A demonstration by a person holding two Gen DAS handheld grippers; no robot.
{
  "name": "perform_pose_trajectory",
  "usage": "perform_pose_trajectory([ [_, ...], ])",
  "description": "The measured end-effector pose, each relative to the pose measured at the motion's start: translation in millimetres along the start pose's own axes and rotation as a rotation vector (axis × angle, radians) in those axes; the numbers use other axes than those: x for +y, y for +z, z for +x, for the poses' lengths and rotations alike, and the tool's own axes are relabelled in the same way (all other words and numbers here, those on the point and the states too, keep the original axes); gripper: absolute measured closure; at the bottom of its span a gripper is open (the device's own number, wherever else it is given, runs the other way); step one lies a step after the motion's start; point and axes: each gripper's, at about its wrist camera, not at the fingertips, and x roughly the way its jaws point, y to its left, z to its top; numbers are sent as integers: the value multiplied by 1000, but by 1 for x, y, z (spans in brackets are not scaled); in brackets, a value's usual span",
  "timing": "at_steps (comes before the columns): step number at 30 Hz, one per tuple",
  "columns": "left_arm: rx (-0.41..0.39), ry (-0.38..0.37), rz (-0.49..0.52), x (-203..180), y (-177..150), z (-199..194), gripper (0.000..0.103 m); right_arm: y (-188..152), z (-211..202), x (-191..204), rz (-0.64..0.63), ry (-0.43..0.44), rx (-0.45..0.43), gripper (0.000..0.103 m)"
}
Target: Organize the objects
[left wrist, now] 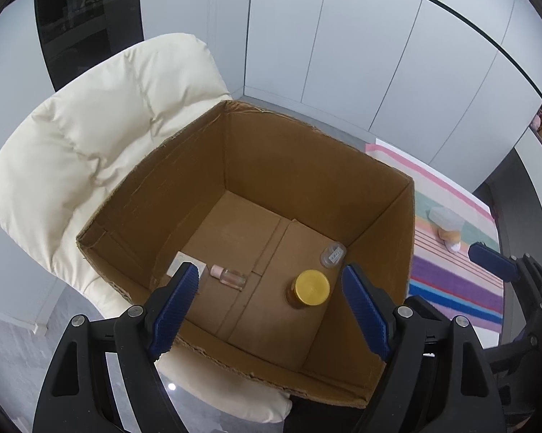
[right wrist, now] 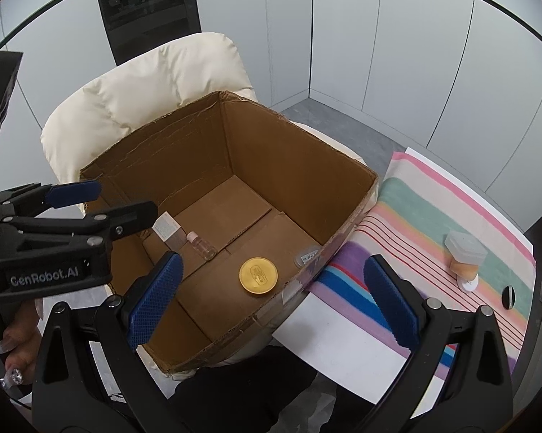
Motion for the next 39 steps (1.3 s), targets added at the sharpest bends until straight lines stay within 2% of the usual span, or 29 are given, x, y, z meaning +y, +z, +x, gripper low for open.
perform_pose_trajectory([
  [15, -46, 132, 53, -3, -36, -61, 18, -18, -38, 5, -14, -14, -10, 1],
  [23, -50, 104, 51, -8, -59, -87, 18, -42, -63, 7, 4, -8, -5, 1],
  [39, -40, 109, 16, -9, -108, -116, 17, -77, -101, 10, 23, -9, 0, 1],
])
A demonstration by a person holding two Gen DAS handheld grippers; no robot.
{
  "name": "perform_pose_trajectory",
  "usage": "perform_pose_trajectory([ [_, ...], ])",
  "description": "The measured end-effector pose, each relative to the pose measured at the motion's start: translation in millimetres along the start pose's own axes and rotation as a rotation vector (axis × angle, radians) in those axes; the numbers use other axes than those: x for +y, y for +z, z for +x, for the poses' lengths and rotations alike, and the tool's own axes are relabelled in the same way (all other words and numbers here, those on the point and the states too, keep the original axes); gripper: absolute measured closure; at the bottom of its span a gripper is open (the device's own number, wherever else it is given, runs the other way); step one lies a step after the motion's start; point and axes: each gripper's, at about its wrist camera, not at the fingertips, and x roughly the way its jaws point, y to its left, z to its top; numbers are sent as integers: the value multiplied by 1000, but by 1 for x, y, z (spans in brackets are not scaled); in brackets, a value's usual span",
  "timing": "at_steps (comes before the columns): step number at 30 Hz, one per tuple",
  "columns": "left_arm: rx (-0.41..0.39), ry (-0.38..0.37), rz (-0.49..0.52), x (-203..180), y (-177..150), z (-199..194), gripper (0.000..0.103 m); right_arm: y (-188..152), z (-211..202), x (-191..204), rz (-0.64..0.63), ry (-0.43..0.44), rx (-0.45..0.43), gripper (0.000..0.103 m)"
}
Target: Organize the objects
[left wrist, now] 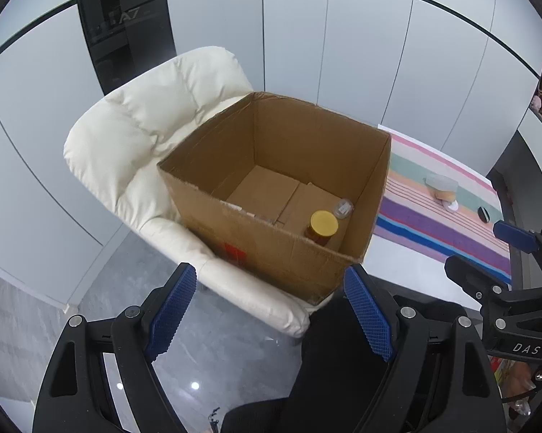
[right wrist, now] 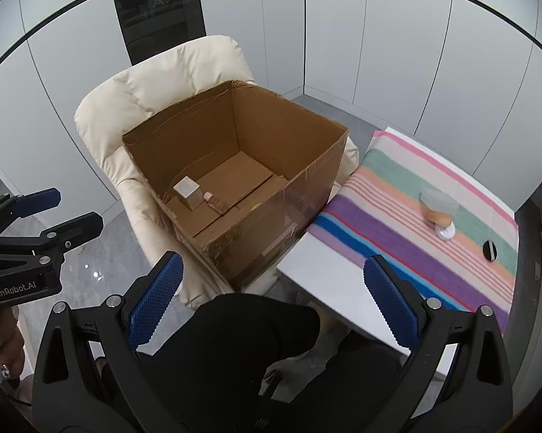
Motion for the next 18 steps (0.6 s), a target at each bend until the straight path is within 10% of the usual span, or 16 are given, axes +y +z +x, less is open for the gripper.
perform_pose_trajectory([
  [18, 14, -16, -30, 2, -19, -12, 17, -16, -23, 17, -30, 15, -4, 1],
])
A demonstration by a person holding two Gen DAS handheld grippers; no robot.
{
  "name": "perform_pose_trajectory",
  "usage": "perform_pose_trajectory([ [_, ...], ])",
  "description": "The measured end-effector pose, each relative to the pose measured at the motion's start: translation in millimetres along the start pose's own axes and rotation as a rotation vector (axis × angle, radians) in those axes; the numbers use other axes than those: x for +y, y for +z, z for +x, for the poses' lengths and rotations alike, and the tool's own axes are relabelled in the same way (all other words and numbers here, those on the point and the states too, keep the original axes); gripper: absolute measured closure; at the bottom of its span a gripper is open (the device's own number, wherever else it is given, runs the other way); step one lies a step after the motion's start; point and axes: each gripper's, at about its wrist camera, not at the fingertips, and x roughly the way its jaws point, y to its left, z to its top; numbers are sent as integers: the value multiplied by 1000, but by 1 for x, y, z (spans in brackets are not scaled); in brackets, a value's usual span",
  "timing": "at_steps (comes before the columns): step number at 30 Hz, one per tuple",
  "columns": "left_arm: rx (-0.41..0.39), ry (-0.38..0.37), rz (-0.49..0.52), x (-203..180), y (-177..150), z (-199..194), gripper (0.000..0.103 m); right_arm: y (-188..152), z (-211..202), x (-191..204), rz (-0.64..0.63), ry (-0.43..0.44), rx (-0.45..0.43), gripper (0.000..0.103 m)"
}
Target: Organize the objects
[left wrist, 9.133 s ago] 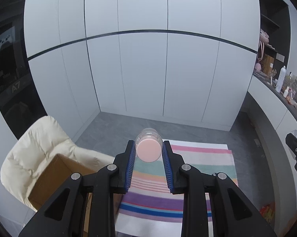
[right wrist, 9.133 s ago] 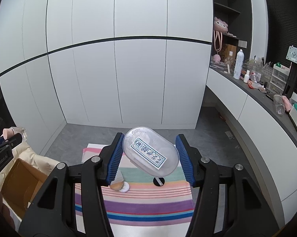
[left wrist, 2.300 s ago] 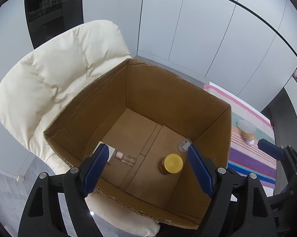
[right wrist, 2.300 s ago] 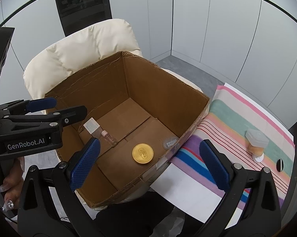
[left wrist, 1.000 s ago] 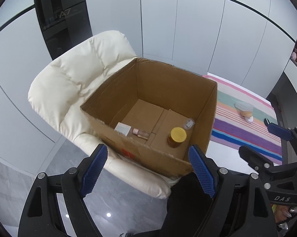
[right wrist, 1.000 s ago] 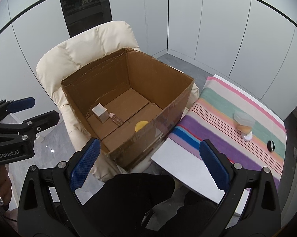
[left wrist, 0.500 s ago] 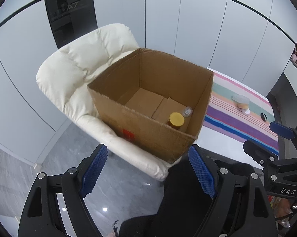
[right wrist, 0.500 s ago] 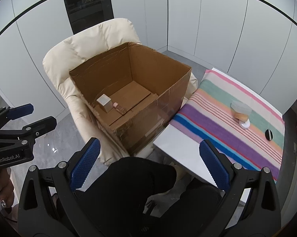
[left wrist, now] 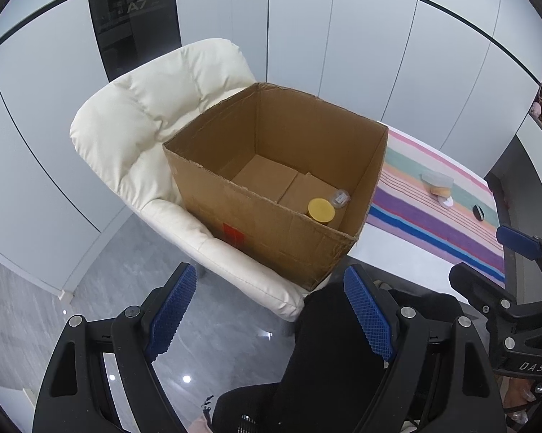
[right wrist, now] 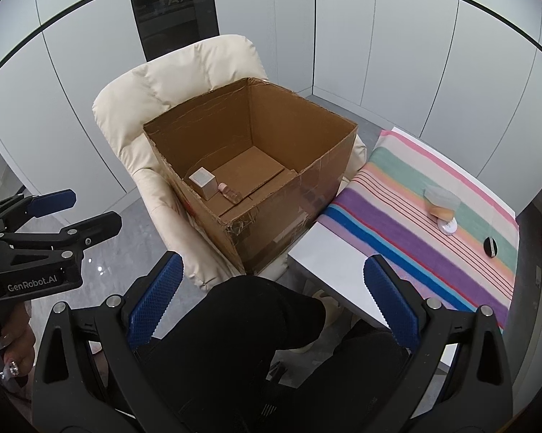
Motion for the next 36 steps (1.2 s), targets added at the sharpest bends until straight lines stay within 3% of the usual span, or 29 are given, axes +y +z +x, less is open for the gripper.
perform_pose_trajectory([
  [16, 18, -28, 45, -18, 8, 14, 17, -6, -10, -16, 55, -32, -13, 1],
  [36, 13, -176, 269, -137, 21, 21, 17, -48, -52, -106, 265, -192, -26, 1],
])
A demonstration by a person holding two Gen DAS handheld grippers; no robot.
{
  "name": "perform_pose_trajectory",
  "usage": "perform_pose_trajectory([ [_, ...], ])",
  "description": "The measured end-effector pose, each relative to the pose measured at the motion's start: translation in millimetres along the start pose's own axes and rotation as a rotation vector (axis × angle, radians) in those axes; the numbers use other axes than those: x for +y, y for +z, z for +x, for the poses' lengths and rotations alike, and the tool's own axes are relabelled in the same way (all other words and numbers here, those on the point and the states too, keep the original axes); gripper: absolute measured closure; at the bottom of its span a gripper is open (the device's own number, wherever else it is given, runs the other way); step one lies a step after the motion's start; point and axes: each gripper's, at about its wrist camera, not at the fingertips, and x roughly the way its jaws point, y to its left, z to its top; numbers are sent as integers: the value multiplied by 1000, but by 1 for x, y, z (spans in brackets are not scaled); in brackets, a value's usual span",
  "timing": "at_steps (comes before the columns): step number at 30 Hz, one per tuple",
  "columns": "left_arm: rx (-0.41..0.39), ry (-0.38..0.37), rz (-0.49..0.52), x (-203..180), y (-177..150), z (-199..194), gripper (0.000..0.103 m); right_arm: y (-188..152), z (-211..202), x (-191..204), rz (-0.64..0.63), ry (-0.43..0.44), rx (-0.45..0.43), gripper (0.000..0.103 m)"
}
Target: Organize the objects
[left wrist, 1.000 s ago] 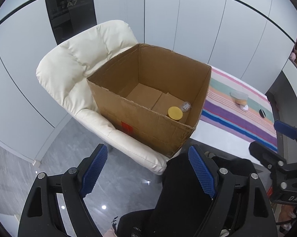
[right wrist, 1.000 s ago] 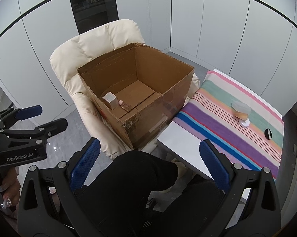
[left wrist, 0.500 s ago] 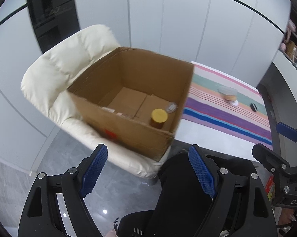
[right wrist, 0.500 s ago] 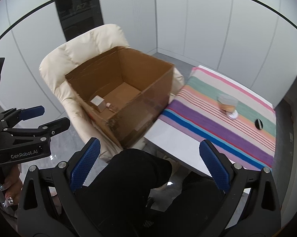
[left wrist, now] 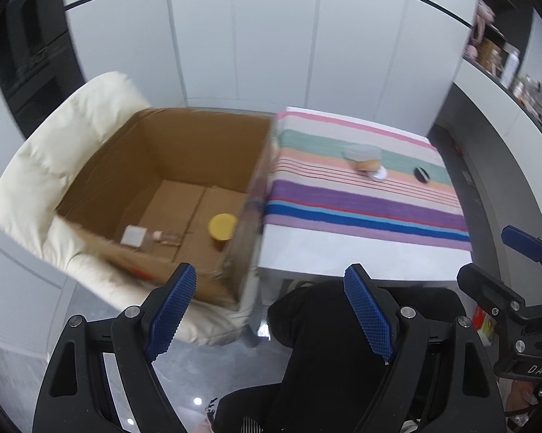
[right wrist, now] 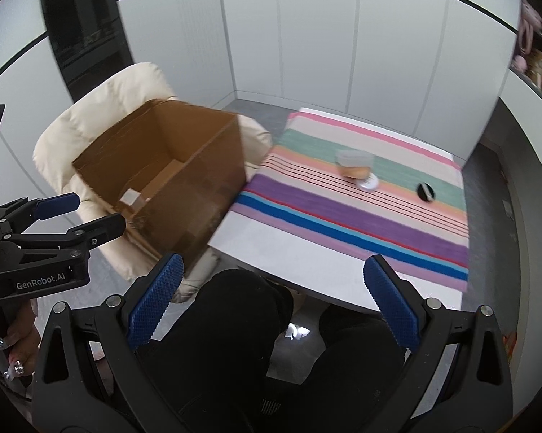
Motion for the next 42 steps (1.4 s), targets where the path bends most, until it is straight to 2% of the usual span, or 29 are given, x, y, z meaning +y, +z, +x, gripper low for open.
perform_pose_trajectory([
  [13, 54, -65, 122, -75, 19, 29, 17, -20, -16, -91, 185, -113, -1, 1],
  [20, 86, -57, 136, -89, 18, 42, 17, -34, -15, -134, 276, -146, 10, 1],
  [29, 108, -43, 151, -98, 22, 58, 17, -40, -1, -160, 306, -158, 28, 1],
  [33, 121, -99, 159, -113, 33, 74, 17, -38, 8, -176, 329, -171, 28, 1],
  [39, 209, -191, 113, -135, 60, 125, 17, -29, 35, -209, 376, -174, 37, 1],
  [42, 193, -193, 98, -141, 78, 144, 17, -22, 52, -225, 392, -180, 35, 1],
])
